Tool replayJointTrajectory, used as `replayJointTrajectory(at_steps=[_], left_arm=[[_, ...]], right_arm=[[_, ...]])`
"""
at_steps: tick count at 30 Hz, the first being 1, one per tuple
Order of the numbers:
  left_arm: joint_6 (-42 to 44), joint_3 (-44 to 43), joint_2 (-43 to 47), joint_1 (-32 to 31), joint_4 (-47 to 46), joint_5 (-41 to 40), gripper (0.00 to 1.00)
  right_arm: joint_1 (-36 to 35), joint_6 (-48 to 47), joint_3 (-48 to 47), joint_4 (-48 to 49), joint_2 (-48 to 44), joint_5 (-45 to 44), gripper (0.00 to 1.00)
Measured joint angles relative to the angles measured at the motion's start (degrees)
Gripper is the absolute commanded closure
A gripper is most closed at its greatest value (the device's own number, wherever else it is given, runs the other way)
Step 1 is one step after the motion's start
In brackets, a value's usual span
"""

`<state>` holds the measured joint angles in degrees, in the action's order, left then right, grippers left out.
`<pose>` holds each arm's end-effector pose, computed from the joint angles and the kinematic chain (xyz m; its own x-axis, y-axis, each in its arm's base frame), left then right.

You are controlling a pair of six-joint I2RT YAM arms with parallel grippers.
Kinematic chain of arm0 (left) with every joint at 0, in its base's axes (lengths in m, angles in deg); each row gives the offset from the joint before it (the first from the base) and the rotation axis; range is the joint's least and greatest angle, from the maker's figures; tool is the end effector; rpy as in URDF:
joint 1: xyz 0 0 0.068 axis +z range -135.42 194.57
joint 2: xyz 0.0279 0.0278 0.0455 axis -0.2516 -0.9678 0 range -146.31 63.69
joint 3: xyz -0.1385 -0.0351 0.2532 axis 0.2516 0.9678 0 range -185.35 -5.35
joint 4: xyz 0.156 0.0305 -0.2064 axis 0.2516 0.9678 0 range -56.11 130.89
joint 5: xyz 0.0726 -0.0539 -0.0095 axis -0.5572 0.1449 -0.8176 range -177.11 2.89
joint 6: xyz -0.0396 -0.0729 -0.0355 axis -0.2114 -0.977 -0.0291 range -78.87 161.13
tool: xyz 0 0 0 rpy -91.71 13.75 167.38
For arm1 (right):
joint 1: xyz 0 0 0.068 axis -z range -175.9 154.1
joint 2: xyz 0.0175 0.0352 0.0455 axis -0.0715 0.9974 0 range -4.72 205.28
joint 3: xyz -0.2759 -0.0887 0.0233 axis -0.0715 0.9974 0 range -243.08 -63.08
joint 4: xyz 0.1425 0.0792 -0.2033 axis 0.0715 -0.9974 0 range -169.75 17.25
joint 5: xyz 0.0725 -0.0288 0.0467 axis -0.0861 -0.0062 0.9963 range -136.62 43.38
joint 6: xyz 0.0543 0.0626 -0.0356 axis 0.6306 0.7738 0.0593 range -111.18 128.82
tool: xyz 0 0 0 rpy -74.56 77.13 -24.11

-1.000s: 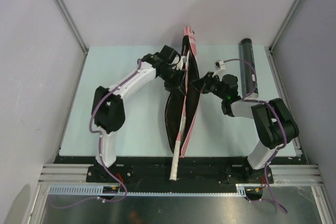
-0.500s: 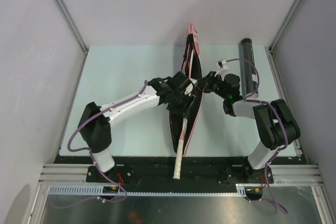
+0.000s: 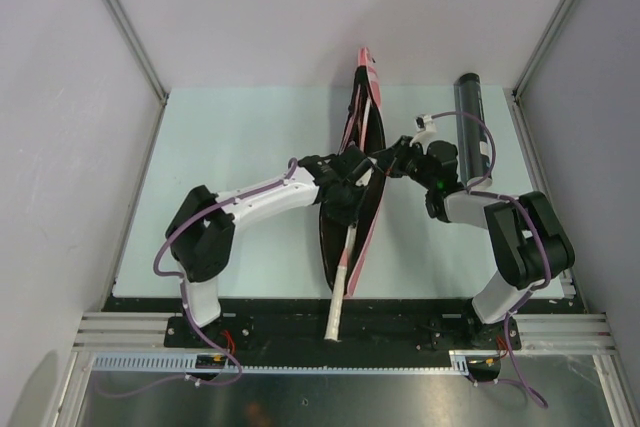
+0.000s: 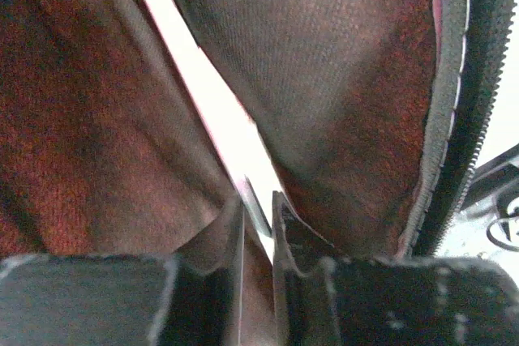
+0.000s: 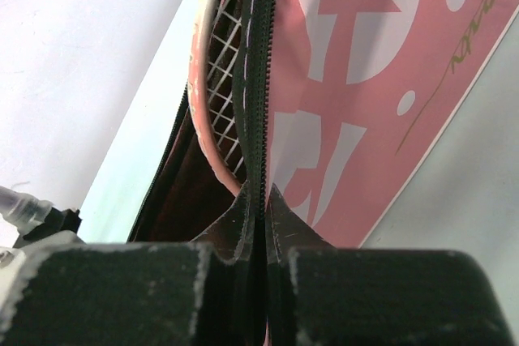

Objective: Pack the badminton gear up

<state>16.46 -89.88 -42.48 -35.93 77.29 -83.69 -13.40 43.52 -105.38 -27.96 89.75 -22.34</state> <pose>0.2588 -0.3215 0.2105 -0.8522 0.3790 -0.3608 0.4739 0.8512 -0.2253 0.3576 0.1475 0.2202 -0.4781 0.3934 -0.7852 -0.4753 0.6360 0.6080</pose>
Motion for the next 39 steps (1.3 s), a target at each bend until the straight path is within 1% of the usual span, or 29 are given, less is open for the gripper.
replayJointTrajectory(at_steps=[1, 5, 8, 16, 20, 22, 26, 30, 34, 35, 36, 37, 38, 39], left_arm=[[-0.3, 0.0, 0.0, 0.0, -0.2, 0.0, 1.0], [-1.7, 0.0, 0.0, 0.4, -0.3, -1.2, 1.0], [-0.7, -1.1, 0.0, 2.1, 0.4, -0.6, 1.0], [0.3, -12.4, -4.3, 6.7, 0.8, 2.9, 1.0], [0.1, -17.4, -7.6, 7.1, 1.4, 3.1, 1.0], [-0.5, -20.9, -10.4, 7.1, 1.8, 2.0, 1.0], [-1.9, -27.2, -16.1, 7.0, 2.2, -3.0, 1.0], [-2.4, -33.9, -21.3, 6.3, 4.5, -5.9, 1.0], [-2.3, -34.5, -23.3, 5.6, 3.8, -9.2, 1.0], [-2.3, -34.4, -23.6, 5.5, 3.5, -9.4, 0.96], [-2.3, -34.3, -23.7, 5.5, 3.4, -9.3, 0.81], [-2.4, -34.2, -23.7, 5.5, 3.1, -8.8, 0.56], [-2.6, -33.7, -23.6, 5.5, 2.8, -8.4, 0.48], [-2.2, -33.2, -23.4, 5.5, 2.3, -8.1, 0.43]], right_arm=[[0.0, 0.0, 0.0, 0.0, 0.0, -0.1, 1.0], [-0.3, -0.1, 0.7, 0.0, -0.7, -1.6, 1.0], [-0.3, -0.3, 1.3, 0.0, -1.0, -3.5, 1.0], [-1.4, 0.3, 1.7, 1.1, -1.0, -4.1, 1.0], [-1.5, 0.8, 1.8, 1.7, -1.0, -4.1, 1.0], [-1.4, 1.6, 1.9, 2.8, -0.7, -4.0, 1.0], [-1.3, 3.2, 2.0, 5.2, 1.0, -3.4, 1.0], [-0.6, 3.5, 2.0, 6.1, 1.7, -4.3, 1.0], [0.2, 3.7, 2.0, 6.1, 1.7, -4.1, 1.0], [0.2, 3.7, 2.0, 6.1, 1.7, -3.9, 1.0], [0.3, 3.7, 2.0, 6.1, 1.7, -3.8, 1.0], [0.4, 3.7, 2.0, 6.1, 1.7, -3.7, 1.0], [0.5, 3.7, 2.0, 6.0, 1.7, -3.7, 1.0], [0.7, 3.6, 2.0, 6.0, 1.7, -3.6, 1.0]])
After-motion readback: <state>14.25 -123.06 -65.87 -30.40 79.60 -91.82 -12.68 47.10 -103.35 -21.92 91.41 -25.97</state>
